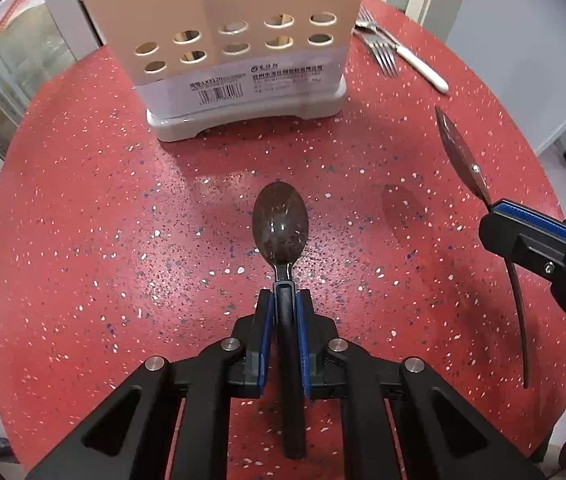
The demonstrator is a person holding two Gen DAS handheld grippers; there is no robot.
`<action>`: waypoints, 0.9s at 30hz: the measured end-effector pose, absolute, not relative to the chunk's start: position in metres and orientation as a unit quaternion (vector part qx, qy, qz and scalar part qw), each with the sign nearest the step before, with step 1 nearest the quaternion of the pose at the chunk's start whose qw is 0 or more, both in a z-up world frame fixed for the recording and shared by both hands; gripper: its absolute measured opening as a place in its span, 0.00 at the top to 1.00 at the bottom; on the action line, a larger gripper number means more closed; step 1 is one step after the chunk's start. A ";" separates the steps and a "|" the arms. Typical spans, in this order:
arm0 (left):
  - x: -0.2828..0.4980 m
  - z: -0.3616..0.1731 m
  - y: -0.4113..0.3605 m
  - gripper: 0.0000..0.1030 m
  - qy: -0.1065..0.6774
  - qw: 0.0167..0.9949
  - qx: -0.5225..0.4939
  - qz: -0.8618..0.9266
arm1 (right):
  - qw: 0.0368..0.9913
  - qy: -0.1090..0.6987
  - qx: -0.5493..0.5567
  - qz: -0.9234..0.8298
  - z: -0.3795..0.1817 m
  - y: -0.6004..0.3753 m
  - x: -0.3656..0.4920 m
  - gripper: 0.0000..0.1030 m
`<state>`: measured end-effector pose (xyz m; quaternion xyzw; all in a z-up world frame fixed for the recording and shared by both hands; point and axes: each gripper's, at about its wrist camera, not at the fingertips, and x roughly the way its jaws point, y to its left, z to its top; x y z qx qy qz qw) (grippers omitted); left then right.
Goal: Organize utensils
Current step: 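Lift both dark spoons and carry them over the beige caddy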
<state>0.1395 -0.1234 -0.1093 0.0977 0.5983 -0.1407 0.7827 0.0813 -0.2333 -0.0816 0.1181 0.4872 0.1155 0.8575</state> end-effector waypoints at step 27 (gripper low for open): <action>0.093 -0.028 -0.075 0.67 0.419 0.901 -0.004 -0.112 | 0.881 0.423 0.144 0.153 -0.044 -0.245 0.079 0.88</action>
